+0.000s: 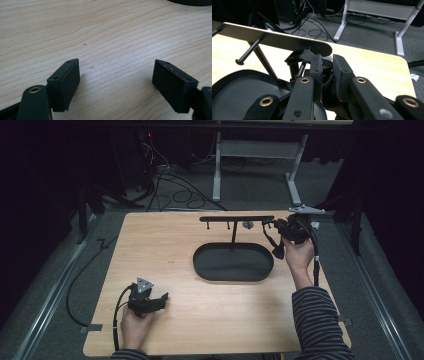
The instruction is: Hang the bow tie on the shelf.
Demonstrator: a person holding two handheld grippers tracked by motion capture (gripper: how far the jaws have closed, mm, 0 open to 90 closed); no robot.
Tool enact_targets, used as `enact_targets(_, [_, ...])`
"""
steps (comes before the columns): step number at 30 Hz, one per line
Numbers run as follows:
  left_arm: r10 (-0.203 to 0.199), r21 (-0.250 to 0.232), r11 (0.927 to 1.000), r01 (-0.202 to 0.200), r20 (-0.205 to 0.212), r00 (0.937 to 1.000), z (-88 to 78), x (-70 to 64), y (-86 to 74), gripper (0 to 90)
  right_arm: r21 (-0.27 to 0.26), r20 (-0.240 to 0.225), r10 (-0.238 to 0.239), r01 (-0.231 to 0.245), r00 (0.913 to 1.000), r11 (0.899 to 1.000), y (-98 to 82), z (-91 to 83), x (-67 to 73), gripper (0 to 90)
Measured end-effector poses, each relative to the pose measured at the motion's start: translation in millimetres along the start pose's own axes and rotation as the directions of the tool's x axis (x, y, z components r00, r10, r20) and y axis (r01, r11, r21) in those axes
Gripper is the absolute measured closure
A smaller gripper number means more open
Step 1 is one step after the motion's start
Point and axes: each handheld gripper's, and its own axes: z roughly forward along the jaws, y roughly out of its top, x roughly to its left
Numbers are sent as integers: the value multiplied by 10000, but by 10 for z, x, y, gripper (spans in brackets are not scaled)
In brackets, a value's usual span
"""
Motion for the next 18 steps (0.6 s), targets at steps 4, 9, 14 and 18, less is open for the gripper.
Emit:
enact_targets(4, [-18,-16,10000,18,0,10000,1,-1,0,227,132,-10,49,-49,10000,9999,-12,28,-7,797])
enact_targets(9, [-16,-14,10000,16,-1,10000,1,-1,0,227,232,56,-4,2,10000,9997,-18,37,0,774])
enact_targets(14, [-17,-16,10000,17,-1,10000,1,-1,0,227,277,14,107,-107,9999,9996,-23,45,-7,756])
enact_targets(18, [-9,-7,10000,9,-3,10000,1,-1,0,226,234,12,98,-98,10000,9997,-20,28,-4,740])
